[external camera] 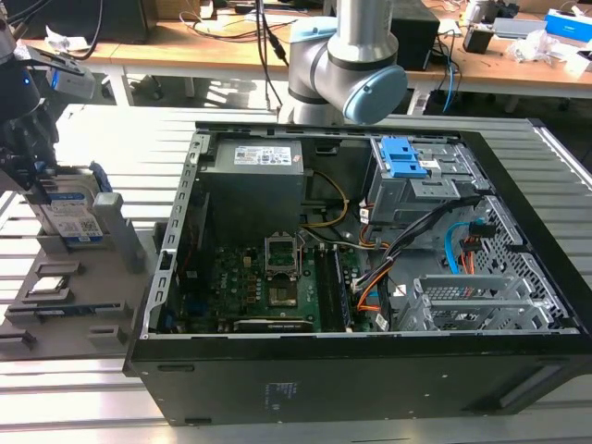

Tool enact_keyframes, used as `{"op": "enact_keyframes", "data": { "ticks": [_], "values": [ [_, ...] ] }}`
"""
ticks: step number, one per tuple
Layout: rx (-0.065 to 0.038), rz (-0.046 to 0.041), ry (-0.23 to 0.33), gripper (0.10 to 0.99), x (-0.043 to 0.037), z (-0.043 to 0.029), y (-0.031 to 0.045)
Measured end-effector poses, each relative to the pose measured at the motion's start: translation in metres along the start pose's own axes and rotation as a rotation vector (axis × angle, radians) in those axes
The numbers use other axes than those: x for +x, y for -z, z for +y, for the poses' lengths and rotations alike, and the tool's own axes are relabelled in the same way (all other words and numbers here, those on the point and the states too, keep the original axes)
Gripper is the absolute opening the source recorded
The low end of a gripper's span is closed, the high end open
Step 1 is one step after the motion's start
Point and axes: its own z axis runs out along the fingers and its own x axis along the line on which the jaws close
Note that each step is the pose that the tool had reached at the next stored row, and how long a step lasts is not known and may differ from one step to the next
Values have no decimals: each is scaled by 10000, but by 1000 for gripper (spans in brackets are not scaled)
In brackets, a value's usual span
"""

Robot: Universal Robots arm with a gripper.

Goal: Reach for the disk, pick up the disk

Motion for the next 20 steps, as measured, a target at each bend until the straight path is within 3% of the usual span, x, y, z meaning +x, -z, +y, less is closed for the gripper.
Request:
{"op": "enact_keyframes", "data": {
  "ticks": [11,20],
  "values": [
    [10,-2,2,541,-1,58,-9],
    [8,0,2,541,-2,61,-50]
  ]
}}
